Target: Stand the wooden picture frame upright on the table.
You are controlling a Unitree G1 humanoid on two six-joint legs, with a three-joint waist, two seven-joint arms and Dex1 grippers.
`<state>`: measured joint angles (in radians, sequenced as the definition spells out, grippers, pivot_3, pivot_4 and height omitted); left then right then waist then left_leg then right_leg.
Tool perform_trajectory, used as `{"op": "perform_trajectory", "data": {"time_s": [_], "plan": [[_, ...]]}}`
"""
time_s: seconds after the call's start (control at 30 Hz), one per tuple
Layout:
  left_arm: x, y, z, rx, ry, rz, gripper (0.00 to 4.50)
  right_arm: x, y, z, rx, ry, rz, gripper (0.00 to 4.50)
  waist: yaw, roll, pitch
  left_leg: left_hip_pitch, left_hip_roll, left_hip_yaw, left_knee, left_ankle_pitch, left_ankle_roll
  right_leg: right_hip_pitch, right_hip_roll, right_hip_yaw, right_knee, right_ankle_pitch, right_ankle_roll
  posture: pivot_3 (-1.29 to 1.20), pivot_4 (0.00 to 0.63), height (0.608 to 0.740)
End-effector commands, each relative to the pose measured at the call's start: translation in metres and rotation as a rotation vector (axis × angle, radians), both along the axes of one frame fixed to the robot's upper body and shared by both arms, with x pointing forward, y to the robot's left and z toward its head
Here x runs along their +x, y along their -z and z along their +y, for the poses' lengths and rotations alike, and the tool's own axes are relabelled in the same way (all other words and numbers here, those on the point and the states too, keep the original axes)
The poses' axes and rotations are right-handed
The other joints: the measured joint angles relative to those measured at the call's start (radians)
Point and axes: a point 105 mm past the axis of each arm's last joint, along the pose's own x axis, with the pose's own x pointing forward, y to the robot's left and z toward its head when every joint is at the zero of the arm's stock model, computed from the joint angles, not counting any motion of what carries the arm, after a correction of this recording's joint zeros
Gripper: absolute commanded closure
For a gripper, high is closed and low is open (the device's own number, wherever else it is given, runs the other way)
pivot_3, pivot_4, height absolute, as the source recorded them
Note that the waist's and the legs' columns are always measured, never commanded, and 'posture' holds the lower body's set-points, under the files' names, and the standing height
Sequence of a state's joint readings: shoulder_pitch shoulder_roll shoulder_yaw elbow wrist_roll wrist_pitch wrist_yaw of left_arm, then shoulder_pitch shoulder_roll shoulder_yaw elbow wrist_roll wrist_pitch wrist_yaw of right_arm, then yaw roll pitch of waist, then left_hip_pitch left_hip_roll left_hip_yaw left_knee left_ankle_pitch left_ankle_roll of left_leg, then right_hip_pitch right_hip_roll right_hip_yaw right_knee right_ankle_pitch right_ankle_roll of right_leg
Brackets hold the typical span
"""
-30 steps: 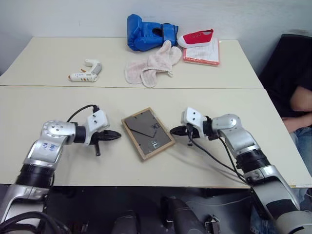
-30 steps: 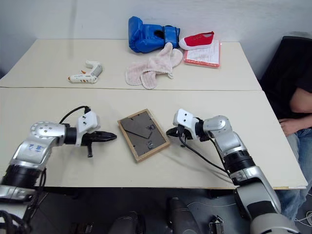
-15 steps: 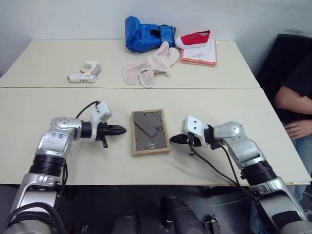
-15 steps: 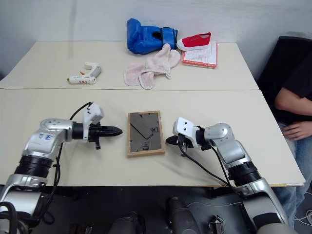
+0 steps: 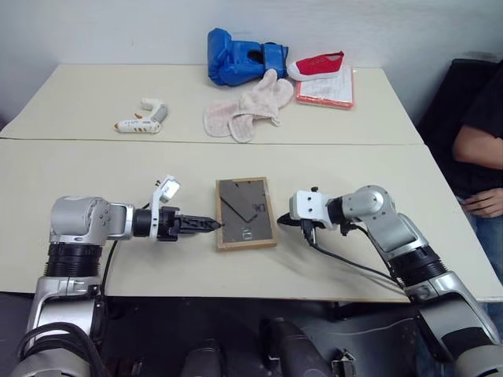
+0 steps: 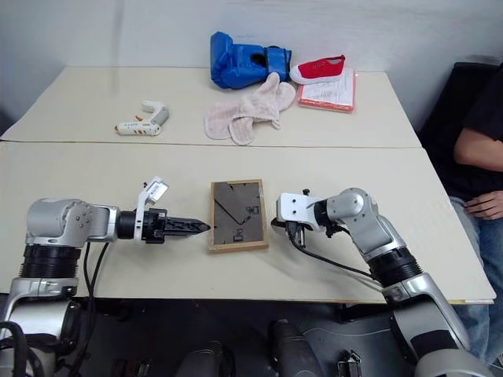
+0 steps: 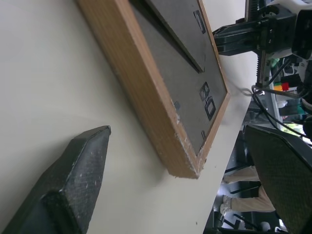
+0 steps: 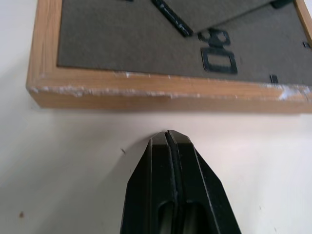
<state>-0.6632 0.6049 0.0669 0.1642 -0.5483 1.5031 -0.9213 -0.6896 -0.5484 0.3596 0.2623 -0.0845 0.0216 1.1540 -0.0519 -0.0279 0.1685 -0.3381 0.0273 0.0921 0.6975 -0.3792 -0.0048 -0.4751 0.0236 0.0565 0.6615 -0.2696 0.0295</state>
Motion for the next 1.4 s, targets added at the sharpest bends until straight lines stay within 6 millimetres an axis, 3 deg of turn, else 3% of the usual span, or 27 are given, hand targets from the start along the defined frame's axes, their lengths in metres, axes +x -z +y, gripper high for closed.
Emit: {"op": "perform_trajectory", "data": {"time_s": [0.03,0.17,0.33,0.43,0.73,0.83,0.93,0.97,1.07,1.17,1.3,1.4], "plan": [[-0.013,0.03,-0.026,0.041,0.066,0.11,0.02,-0.004,-0.003,0.012,0.001,-0.042,-0.022,4.5,0.002,0.001,-0.002,0.002,0.0,0.0,0.0,0.0,0.0,0.002,0.0,0.0,-0.001,0.0,0.0,0.0,0.15,0.74],[-0.018,0.032,-0.051,0.008,0.123,0.114,0.02,-0.005,-0.003,0.019,0.023,-0.043,-0.012,4.5,0.01,0.003,-0.004,0.008,0.0,-0.001,-0.001,-0.001,0.001,0.008,0.0,0.0,-0.003,0.0,0.0,0.0,0.15,0.74],[-0.011,0.018,-0.061,-0.068,0.098,0.086,0.02,-0.007,-0.005,0.022,0.039,-0.041,-0.002,4.5,0.023,0.003,-0.004,0.011,0.0,-0.001,-0.001,-0.002,0.002,0.013,0.0,0.0,-0.003,0.0,0.0,0.0,0.15,0.74],[-0.002,0.006,-0.052,-0.131,0.041,0.069,0.56,-0.008,-0.005,0.02,0.042,-0.033,-0.001,4.5,0.022,0.003,-0.004,0.01,0.0,-0.001,-0.001,-0.002,0.002,0.012,0.0,0.0,-0.003,0.0,0.0,0.0,0.15,0.74],[-0.005,-0.02,-0.035,-0.211,0.041,0.022,3.37,-0.008,-0.009,0.005,0.063,0.004,-0.002,4.5,0.005,0.002,-0.004,0.008,0.0,-0.001,-0.001,-0.001,0.0,0.01,0.0,-0.001,-0.003,0.0,0.0,0.0,0.15,0.74],[-0.007,-0.024,-0.033,-0.222,0.048,0.009,3.38,-0.009,-0.016,-0.002,0.083,0.026,0.019,4.5,-0.001,0.002,-0.003,0.008,0.0,-0.002,-0.001,-0.001,-0.001,0.01,0.0,-0.001,-0.003,0.0,0.0,0.0,0.15,0.74],[-0.011,-0.029,-0.032,-0.218,0.06,-0.029,3.38,-0.013,-0.056,-0.009,0.268,0.076,0.154,3.95,-0.003,0.002,-0.003,0.007,0.001,-0.002,-0.001,-0.001,-0.001,0.009,0.0,-0.001,-0.002,0.0,0.0,0.0,0.15,0.74],[-0.013,-0.032,-0.032,-0.22,0.068,-0.047,3.38,-0.016,-0.077,-0.009,0.352,0.07,0.205,3.61,-0.003,0.002,-0.002,0.007,0.001,-0.002,-0.001,-0.001,-0.001,0.009,0.0,-0.001,-0.002,0.0,0.0,0.0,0.15,0.74],[-0.018,-0.038,-0.035,-0.217,0.091,-0.083,3.38,-0.024,-0.11,0.001,0.477,0.044,0.304,2.59,-0.004,0.003,-0.001,0.007,0.001,-0.002,-0.001,-0.001,-0.001,0.008,0.0,-0.001,-0.002,0.0,0.0,0.0,0.15,0.74],[-0.021,-0.042,-0.039,-0.212,0.117,-0.113,3.38,-0.025,-0.117,0.018,0.522,0.036,0.36,1.5,-0.004,0.002,-0.001,0.007,0.001,-0.003,-0.001,-0.001,-0.002,0.007,0.0,-0.002,-0.003,-0.001,-0.001,0.0,0.15,0.74],[-0.024,-0.05,-0.043,-0.218,0.143,-0.15,3.38,-0.022,-0.11,0.039,0.522,0.033,0.37,0.13,-0.003,0.002,-0.001,0.004,0.001,-0.003,-0.001,-0.001,-0.002,0.005,0.0,-0.002,-0.003,-0.001,-0.001,0.0,0.15,0.74],[-0.025,-0.054,-0.046,-0.227,0.161,-0.164,3.38,-0.023,-0.106,0.05,0.519,0.023,0.371,0.0,-0.003,0.002,-0.001,0.0,0.0,-0.003,-0.001,-0.001,-0.002,0.0,0.0,-0.002,-0.002,-0.001,-0.001,0.0,0.15,0.74]]}}
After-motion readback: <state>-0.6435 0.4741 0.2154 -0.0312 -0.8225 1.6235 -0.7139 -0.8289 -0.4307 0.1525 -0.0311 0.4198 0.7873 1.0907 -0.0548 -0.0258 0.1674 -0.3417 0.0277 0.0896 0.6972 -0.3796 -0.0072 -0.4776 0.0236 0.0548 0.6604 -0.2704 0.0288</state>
